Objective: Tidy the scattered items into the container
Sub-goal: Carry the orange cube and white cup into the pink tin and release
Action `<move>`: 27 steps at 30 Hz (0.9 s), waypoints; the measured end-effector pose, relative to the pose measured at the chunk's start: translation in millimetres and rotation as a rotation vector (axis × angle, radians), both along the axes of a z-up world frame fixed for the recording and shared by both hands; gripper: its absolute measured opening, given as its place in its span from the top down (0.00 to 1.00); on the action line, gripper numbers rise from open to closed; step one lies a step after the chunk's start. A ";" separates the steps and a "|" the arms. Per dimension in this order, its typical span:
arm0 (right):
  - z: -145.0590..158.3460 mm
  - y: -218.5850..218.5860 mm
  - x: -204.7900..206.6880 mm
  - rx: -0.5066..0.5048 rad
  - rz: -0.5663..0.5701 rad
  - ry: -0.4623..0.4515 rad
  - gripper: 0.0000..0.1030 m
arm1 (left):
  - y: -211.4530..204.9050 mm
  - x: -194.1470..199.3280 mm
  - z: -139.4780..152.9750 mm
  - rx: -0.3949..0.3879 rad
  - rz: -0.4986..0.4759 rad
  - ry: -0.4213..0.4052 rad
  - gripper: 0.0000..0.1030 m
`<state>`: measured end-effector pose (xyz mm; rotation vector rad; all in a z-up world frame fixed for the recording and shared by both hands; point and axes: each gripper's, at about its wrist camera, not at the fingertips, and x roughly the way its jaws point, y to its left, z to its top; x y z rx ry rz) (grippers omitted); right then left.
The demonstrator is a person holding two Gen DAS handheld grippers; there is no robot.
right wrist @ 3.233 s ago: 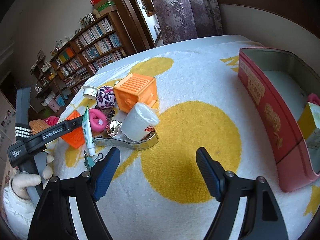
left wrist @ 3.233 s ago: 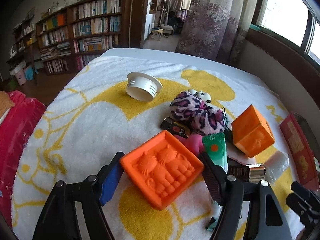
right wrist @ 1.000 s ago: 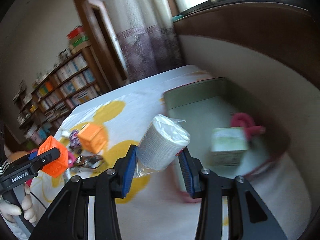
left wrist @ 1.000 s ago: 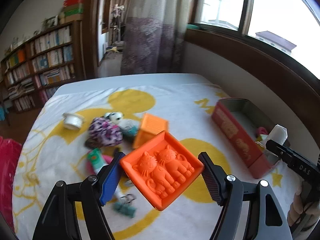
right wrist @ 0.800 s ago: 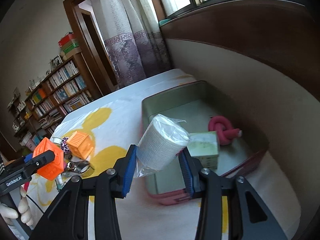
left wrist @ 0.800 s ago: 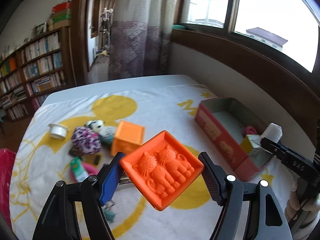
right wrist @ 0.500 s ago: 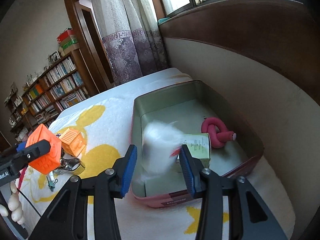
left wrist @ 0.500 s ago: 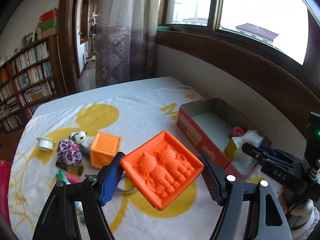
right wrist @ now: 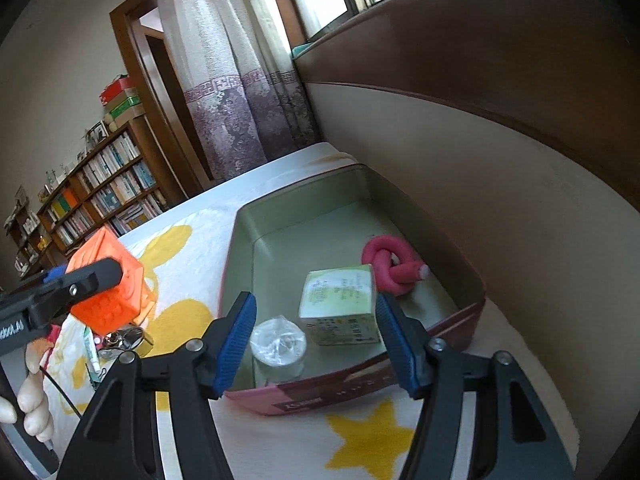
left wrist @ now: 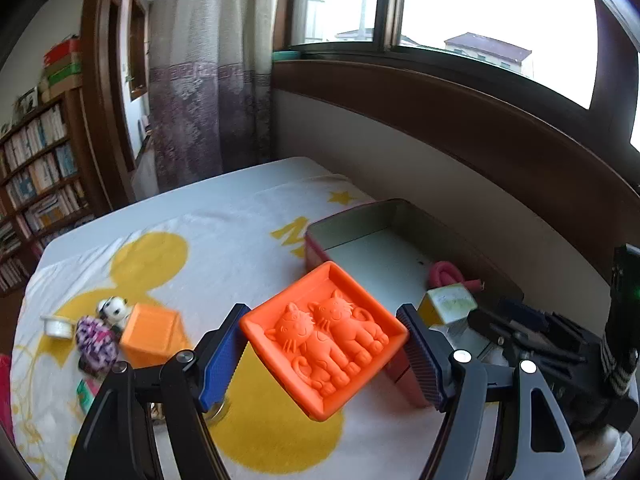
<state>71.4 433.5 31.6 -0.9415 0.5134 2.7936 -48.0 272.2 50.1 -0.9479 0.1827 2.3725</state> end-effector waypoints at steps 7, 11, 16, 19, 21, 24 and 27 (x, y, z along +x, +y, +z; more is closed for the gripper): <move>-3.8 11.7 1.5 -0.016 -0.022 -0.002 0.35 | 40.8 -15.4 -0.1 -0.005 -0.051 -0.002 0.26; -6.5 16.1 1.0 -0.027 -0.029 -0.006 0.35 | 61.6 -21.0 -2.3 -0.008 -0.079 -0.009 0.26; -6.6 15.0 0.6 -0.013 -0.027 -0.005 0.33 | 86.0 -33.5 -5.0 -0.009 -0.109 -0.021 0.26; -6.3 12.6 0.4 -0.001 -0.027 -0.007 0.32 | 92.7 -41.6 -8.6 -0.022 -0.105 -0.037 0.26; -6.4 12.6 0.7 0.000 -0.027 -0.006 0.32 | 90.7 -45.0 -8.8 -0.017 -0.097 -0.039 0.26; -5.9 11.7 1.4 0.001 -0.030 -0.005 0.30 | 84.3 -49.0 -7.8 -0.007 -0.084 -0.043 0.26; -5.2 10.2 1.3 0.005 -0.029 -0.005 0.29 | 76.6 -50.8 -7.5 0.001 -0.065 -0.048 0.26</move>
